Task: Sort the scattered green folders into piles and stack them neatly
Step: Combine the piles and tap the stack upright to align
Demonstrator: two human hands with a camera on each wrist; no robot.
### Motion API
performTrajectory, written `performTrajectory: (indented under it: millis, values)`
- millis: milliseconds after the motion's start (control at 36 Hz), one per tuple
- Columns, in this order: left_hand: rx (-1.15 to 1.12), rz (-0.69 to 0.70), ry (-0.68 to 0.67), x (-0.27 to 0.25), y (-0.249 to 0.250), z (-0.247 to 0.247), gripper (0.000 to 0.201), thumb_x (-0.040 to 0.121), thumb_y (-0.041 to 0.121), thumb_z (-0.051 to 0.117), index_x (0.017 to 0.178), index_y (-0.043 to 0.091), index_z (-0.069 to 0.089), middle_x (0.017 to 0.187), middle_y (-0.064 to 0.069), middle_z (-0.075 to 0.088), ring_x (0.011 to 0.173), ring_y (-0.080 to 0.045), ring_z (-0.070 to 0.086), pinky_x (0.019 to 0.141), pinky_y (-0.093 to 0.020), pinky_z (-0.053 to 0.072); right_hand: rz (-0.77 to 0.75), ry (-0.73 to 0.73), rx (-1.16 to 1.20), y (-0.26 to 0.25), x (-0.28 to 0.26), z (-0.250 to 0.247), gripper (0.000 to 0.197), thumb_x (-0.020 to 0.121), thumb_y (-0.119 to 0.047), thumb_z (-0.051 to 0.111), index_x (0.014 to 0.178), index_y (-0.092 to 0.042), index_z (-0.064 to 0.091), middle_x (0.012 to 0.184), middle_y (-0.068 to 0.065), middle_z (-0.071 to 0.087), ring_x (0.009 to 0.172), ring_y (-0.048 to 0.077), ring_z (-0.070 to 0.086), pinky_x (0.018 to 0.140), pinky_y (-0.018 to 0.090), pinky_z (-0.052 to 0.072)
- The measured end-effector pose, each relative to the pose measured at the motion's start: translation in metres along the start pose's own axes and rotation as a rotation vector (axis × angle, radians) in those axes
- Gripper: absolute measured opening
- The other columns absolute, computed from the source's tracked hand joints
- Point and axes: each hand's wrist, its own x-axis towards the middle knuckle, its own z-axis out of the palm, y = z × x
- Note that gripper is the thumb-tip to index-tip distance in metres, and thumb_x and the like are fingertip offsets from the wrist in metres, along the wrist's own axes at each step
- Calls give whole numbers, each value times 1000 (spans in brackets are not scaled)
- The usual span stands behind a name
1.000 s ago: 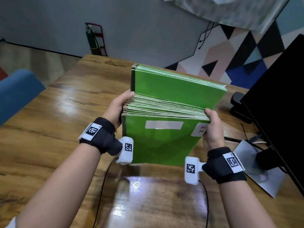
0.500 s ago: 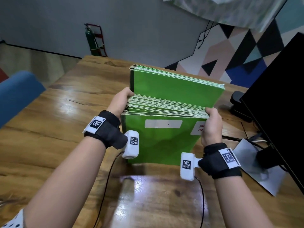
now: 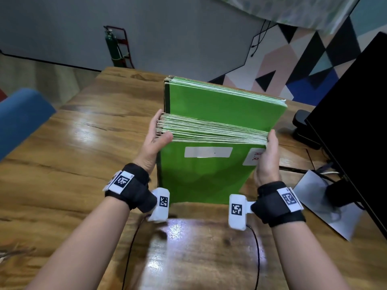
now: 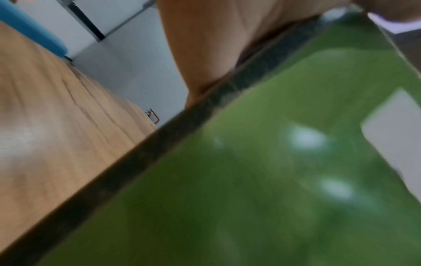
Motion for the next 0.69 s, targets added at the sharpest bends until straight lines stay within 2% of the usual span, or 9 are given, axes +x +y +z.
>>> performTrajectory:
  millis: [139,222,250,306,389,472,528,583,694]
  values:
    - [4,-93,258,2,-14,14,126,39,80,72,146,30,28,148,-4,39,136,-25,37,111,-51,29,-55,-72,80,20,-17,-17,66,95,-57,17,148,-19,18,148,-12,32,122,-11,29,105,18,19]
    - [-30,-138,258,7,-20,8,128,39,71,80,146,21,30,146,-9,42,134,-29,39,110,-53,31,-70,-138,89,27,-18,-19,56,96,-46,37,141,-14,34,132,-8,55,111,-11,50,99,12,36]
    - [-15,-154,239,9,-24,3,126,40,65,85,145,20,31,144,-11,43,133,-32,41,108,-54,32,-74,-151,86,32,-14,-21,65,87,-48,53,137,-10,40,126,0,60,112,2,59,99,22,44]
    - [89,-174,173,11,-31,-6,121,41,51,92,143,21,34,141,-11,47,130,-31,45,107,-54,35,-68,-170,-49,39,-8,-28,103,63,-45,77,144,-5,28,140,15,48,126,26,51,105,44,41]
    - [282,-203,21,7,-35,-15,118,39,38,94,140,16,36,131,-4,57,120,-20,55,104,-42,41,-51,-211,-270,61,-3,-36,101,60,-24,77,145,-14,25,138,9,49,124,21,50,102,35,46]
    - [422,-275,-136,-4,-52,-25,122,35,40,93,139,10,36,127,-3,59,117,-16,57,103,-39,43,21,-247,-421,94,0,-46,112,52,-43,82,146,-20,24,142,4,47,131,20,45,110,50,34]
    - [517,-326,-178,-10,-68,-30,112,45,25,92,139,8,35,128,-5,58,119,-18,55,105,-44,41,91,-280,-521,117,3,-54,120,49,-60,80,145,-16,26,142,5,47,130,21,46,110,49,34]
    - [561,-370,-166,-15,-79,-32,99,57,5,86,141,6,33,131,-7,56,120,-19,52,106,-44,39,121,-303,-656,129,1,-55,105,59,-66,70,141,-11,31,139,9,49,127,25,47,109,47,37]
    - [582,-315,-60,-16,-91,-26,90,64,-4,80,140,3,33,131,-7,53,116,-14,48,101,-30,40,70,-243,-772,139,-1,-52,83,75,-52,65,138,-9,34,132,9,54,119,25,53,104,38,41]
